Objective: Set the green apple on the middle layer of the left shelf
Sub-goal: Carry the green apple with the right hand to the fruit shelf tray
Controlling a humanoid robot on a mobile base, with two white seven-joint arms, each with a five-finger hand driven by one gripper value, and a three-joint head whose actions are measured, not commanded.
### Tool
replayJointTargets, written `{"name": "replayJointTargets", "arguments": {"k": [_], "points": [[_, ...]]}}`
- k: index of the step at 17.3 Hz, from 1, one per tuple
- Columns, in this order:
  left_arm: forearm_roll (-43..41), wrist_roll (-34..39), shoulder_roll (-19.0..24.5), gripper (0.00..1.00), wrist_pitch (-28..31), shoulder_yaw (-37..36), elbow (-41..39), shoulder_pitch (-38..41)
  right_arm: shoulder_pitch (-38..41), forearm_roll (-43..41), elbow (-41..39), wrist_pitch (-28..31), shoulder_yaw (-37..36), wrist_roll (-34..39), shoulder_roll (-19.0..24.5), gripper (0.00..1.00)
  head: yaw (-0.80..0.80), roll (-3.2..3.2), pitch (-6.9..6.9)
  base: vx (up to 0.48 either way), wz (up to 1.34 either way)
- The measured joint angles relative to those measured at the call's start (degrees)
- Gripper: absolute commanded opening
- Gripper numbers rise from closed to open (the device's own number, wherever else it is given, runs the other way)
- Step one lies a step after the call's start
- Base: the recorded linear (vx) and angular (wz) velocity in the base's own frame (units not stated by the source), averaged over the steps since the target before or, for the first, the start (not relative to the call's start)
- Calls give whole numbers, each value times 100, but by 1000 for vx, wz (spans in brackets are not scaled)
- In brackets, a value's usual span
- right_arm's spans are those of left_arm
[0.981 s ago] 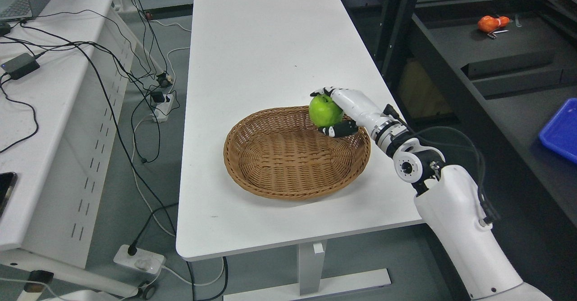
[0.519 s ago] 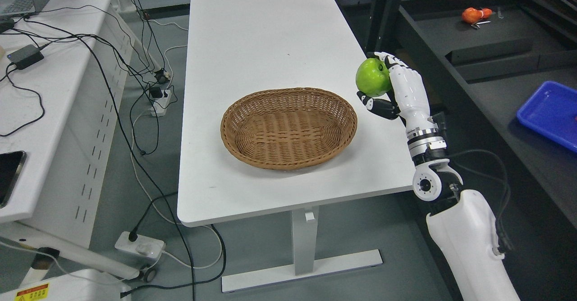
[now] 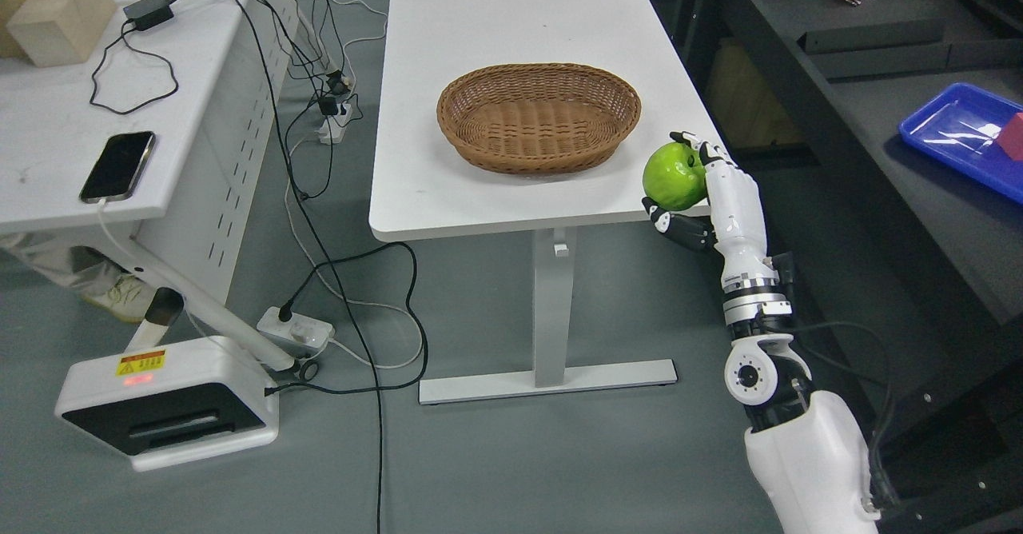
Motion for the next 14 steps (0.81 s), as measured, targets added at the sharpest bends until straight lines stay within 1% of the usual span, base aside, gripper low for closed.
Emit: {"name": "replayJointTargets", "arguments": {"k": [3, 6, 8, 10, 14], "points": [[0, -1, 0, 100, 26, 0, 0, 1, 114, -2, -158, 80, -112, -5, 118, 0, 0, 0, 0, -456, 67], [0, -1, 0, 100, 29, 0, 1, 3, 165, -3, -340, 140, -206, -124, 202, 0, 0, 0, 0, -448, -641], [0, -1, 0, 100, 30, 0, 0, 1, 215, -5, -497, 148, -257, -157, 244, 0, 0, 0, 0, -327, -1297], [0, -1, 1, 100, 30, -1, 0, -4, 256, -13, -634, 94, -304, -173, 278, 0, 0, 0, 0, -168, -1811], [0, -1, 1, 100, 33, -1, -2, -7, 302, -140, -857, 11, -425, 220, 326, 0, 0, 0, -1, -31, -2143]]}}
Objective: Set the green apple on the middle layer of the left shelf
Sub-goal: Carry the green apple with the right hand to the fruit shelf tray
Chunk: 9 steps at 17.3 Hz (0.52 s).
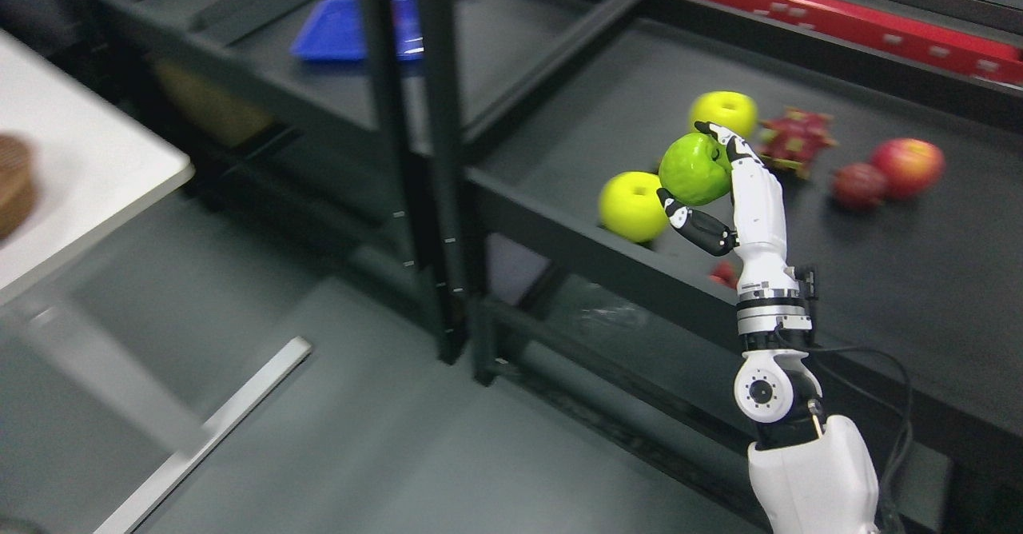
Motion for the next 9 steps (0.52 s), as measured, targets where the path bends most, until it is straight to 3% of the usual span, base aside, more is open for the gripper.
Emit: {"name": "replayJointTargets", "arguments": {"k": [4, 9], "points": [[0, 0, -1, 100, 1, 0, 0, 2, 26, -130, -147, -9, -94, 372, -46, 0, 0, 0, -2, 46, -1592], [0, 3, -1, 100, 5, 0, 0, 4, 121, -214, -276, -20, -183, 660, -144, 0, 0, 0, -3, 171, -450]]}}
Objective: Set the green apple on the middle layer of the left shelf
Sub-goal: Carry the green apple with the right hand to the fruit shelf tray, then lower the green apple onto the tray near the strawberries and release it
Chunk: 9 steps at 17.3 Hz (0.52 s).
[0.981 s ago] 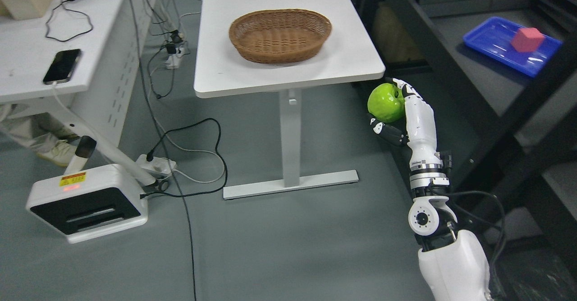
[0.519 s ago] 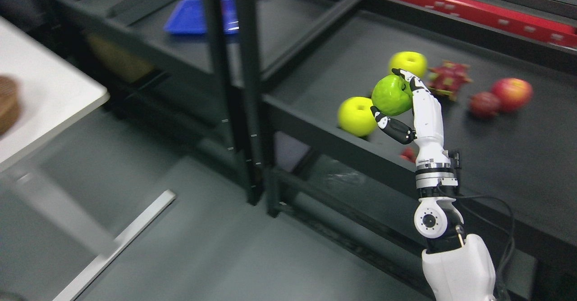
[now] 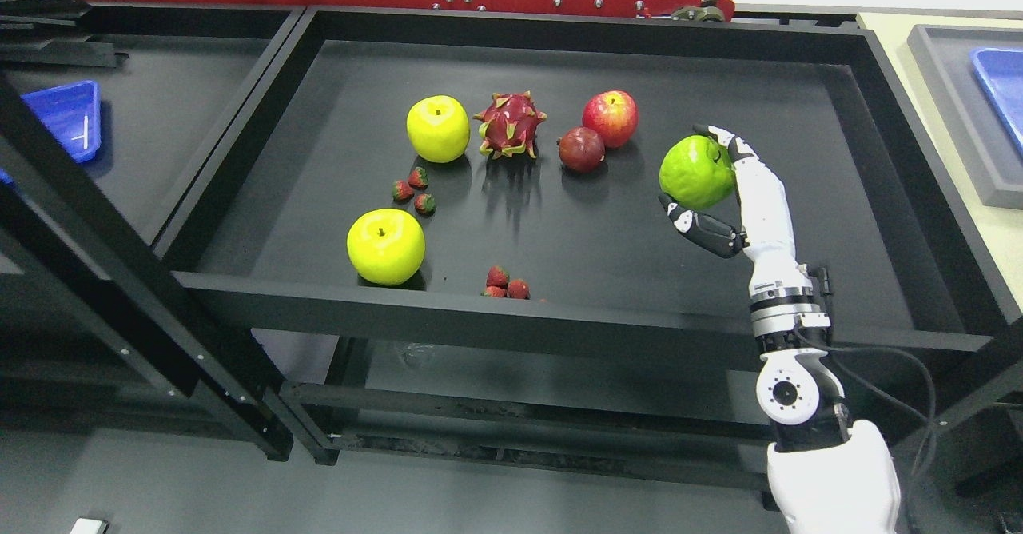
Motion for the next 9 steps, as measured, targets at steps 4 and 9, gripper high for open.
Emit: {"name": "replayJointTargets", "arguments": {"k": [4, 9], "points": [[0, 1, 0, 100, 6, 0, 1, 2, 81, -21, -53, -1, 14, 281, -46, 1, 0, 0, -1, 254, -75], [0, 2, 0, 100, -1, 0, 2, 1, 39, -18, -24, 40, 433, 1149, -57, 2, 0, 0, 0, 208, -16]]}}
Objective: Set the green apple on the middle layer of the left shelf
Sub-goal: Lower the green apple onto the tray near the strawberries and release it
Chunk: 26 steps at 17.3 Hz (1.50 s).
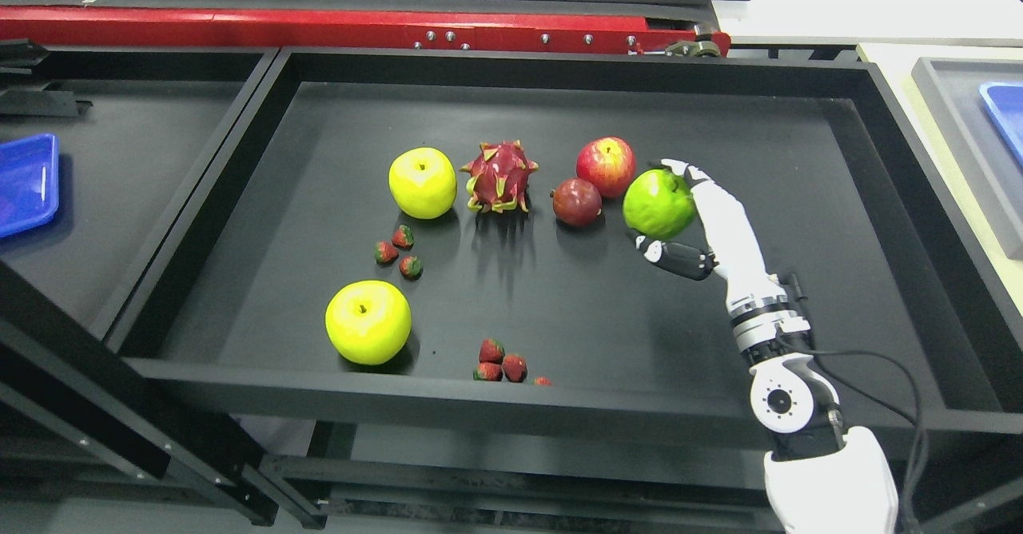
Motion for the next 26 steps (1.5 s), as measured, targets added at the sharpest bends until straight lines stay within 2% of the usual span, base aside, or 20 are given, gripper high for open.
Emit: {"name": "replayJointTargets", "arguments": {"k": [10, 11, 12, 13, 14, 20, 22, 26], "points": [[0, 0, 0, 100, -4, 0, -1, 0, -999, 55, 778, -33, 1051, 1033, 161, 6, 0, 0, 0, 76, 0], [0, -1, 0, 100, -4, 0, 0, 0, -1105, 55, 880, -34, 1134, 1054, 175, 16, 0, 0, 0, 16, 16], [0, -2, 0, 100, -4, 0, -1, 0, -1211, 49, 991, -34, 1217, 1090, 188, 51, 0, 0, 0, 0, 0], [0, -4, 0, 100, -4, 0, -1, 0, -1302, 26, 1080, -34, 1288, 1179, 199, 95, 0, 0, 0, 0, 0], [0, -5, 0, 100, -4, 0, -1, 0, -1369, -20, 1158, -35, 1348, 1296, 210, 100, 0, 0, 0, 0, 0], [0, -6, 0, 100, -5, 0, -1, 0, -1489, -484, 1474, 8, 1397, 1608, 254, 100, 0, 0, 0, 0, 0], [0, -6, 0, 100, -6, 0, -1, 0, -1432, -850, 1520, 34, 1226, 1284, 263, 100, 0, 0, 0, 0, 0], [0, -6, 0, 100, -7, 0, -1, 0, -1147, -2088, 1560, 110, 719, 845, 275, 100, 0, 0, 0, 0, 0]]}}
